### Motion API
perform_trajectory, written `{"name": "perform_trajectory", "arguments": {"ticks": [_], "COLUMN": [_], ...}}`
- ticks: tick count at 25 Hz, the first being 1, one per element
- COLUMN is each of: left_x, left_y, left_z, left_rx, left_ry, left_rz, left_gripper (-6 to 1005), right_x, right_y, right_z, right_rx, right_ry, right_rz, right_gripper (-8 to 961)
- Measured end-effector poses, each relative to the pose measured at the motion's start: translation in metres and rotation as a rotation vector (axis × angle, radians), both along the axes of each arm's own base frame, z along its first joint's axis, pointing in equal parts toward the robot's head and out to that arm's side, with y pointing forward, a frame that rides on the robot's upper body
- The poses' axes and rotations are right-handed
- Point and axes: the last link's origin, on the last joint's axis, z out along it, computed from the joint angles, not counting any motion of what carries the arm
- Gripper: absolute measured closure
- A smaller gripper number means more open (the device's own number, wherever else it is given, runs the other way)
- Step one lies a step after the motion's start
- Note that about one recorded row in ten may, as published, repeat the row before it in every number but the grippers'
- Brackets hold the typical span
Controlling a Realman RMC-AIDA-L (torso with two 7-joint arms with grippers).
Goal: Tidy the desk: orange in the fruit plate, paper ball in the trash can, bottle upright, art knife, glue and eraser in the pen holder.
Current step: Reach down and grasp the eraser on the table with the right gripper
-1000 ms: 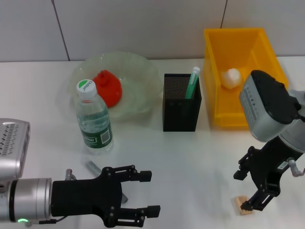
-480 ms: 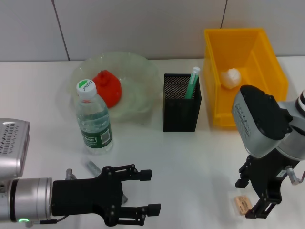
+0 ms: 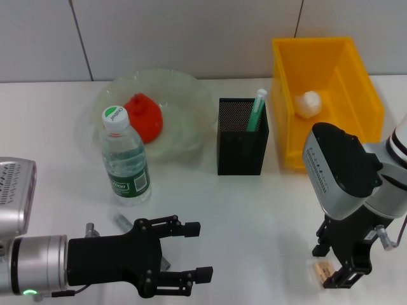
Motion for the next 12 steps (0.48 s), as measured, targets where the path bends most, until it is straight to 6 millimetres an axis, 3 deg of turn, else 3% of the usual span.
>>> {"name": "perform_trajectory", "arguments": {"ticks": [12], "left_x": [0.0002], "left_y": [-0.0005], "left_z": [0.0003], "left_rx": [0.0], "left_ry": [-0.003], "left_rz": [-0.004], "left_gripper": [189], "right_x": [-0.0002], "right_y": [-0.0015], "right_z": [-0.0049], "right_rx": [-0.012], "right_ry": [-0.013], "right_rz": [0.021], "right_gripper": [381]}}
